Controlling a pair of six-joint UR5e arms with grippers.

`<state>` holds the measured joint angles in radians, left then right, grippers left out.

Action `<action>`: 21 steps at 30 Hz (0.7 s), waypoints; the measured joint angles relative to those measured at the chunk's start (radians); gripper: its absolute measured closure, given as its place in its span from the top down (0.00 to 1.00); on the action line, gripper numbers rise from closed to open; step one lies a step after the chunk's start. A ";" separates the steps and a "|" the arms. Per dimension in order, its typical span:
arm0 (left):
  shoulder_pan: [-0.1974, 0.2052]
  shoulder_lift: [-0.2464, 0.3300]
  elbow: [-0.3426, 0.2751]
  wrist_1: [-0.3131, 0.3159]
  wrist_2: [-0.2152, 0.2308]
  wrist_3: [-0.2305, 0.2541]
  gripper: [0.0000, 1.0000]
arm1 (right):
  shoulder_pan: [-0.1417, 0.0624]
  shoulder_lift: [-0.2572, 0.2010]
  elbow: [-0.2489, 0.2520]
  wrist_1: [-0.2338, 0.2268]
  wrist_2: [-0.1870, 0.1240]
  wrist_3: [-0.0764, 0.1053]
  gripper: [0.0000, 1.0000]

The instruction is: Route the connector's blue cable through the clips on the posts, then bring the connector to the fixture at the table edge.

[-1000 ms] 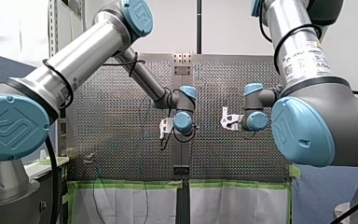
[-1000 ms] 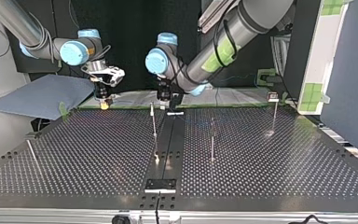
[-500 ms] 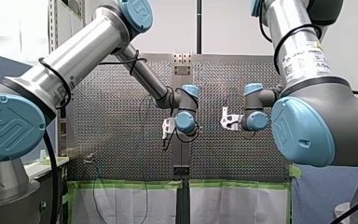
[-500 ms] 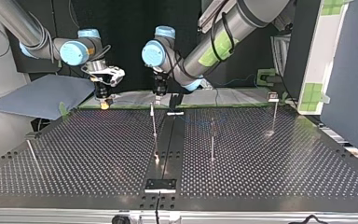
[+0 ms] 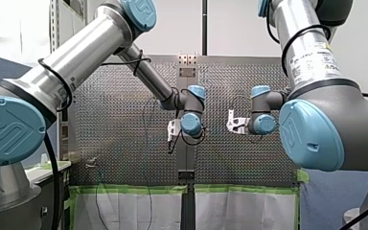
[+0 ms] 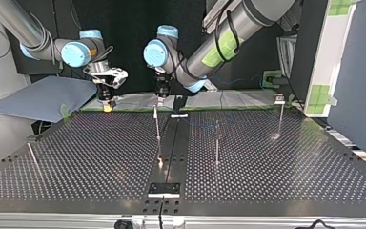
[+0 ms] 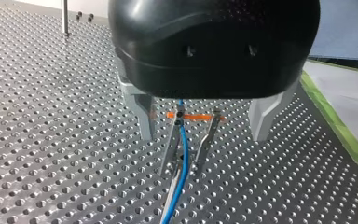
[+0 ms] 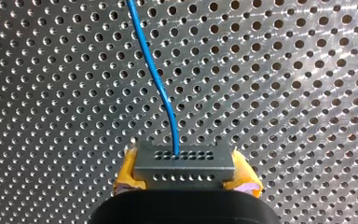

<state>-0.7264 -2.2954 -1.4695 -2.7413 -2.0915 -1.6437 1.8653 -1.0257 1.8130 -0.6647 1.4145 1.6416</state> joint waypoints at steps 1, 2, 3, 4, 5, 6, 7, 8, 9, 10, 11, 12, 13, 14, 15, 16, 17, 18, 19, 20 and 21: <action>0.000 0.000 0.000 0.000 0.000 0.000 1.00 | 0.000 0.000 0.000 0.000 0.000 0.000 0.00; 0.000 0.001 0.000 0.000 0.000 0.000 1.00 | 0.000 0.000 0.000 0.000 0.000 0.000 0.00; -0.001 0.001 0.000 0.000 0.000 0.000 1.00 | 0.000 0.000 0.000 0.000 0.000 0.000 0.00; -0.001 0.001 0.000 0.000 0.000 0.000 1.00 | 0.000 0.000 0.000 0.000 0.000 0.000 0.00; -0.001 0.001 0.000 0.000 0.000 0.000 1.00 | 0.000 0.000 0.000 0.000 0.000 0.000 0.00; -0.003 0.002 -0.001 -0.001 -0.001 0.001 1.00 | 0.000 0.000 0.000 0.000 0.000 0.000 0.00; -0.005 0.004 -0.003 -0.004 -0.004 0.002 1.00 | 0.000 0.000 0.000 0.000 0.000 0.000 0.00; -0.008 0.006 -0.006 -0.006 -0.007 0.002 1.00 | 0.000 0.000 0.000 0.000 0.000 0.000 0.00; -0.012 0.011 -0.011 -0.007 -0.011 0.003 1.00 | 0.000 0.000 0.000 0.000 0.000 0.000 0.00; -0.015 0.016 -0.016 -0.005 -0.014 0.004 1.00 | 0.000 0.000 0.000 0.000 0.000 0.000 0.00; -0.017 0.022 -0.022 -0.002 -0.016 0.004 1.00 | 0.000 0.000 0.000 0.000 0.000 0.000 0.00; -0.020 0.030 -0.031 0.005 -0.016 0.004 1.00 | 0.000 0.000 0.000 0.000 -0.001 0.000 0.00; -0.021 0.037 -0.038 0.011 -0.014 0.003 1.00 | 0.000 0.000 0.000 0.001 -0.001 0.000 0.00; -0.023 0.045 -0.045 0.018 -0.010 0.001 1.00 | 0.000 0.000 0.000 0.001 -0.001 0.000 0.00; -0.024 0.056 -0.056 0.028 -0.003 -0.004 1.00 | 0.000 0.000 0.000 0.002 -0.001 0.000 0.00; -0.025 0.065 -0.065 0.037 0.003 -0.010 1.00 | 0.001 0.000 0.000 0.002 -0.001 0.000 0.00; -0.025 0.073 -0.074 0.046 0.010 -0.017 1.00 | 0.001 0.000 0.000 0.003 -0.001 0.000 0.00; -0.026 0.085 -0.085 0.057 0.019 -0.026 1.00 | 0.002 0.000 0.000 0.003 -0.001 0.000 0.00; -0.027 0.093 -0.093 0.064 0.026 -0.033 1.00 | 0.003 0.000 0.000 0.003 -0.002 0.000 0.00; -0.028 0.101 -0.101 0.073 0.033 -0.040 1.00 | 0.004 0.000 0.000 0.004 -0.003 0.000 0.00; -0.028 0.112 -0.112 0.084 0.044 -0.051 1.00 | 0.005 0.000 0.000 0.004 -0.004 0.000 0.00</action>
<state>-0.7546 -2.1836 -1.5819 -2.6574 -2.0477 -1.6942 1.8699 -1.0258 1.8127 -0.6611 1.4108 1.6415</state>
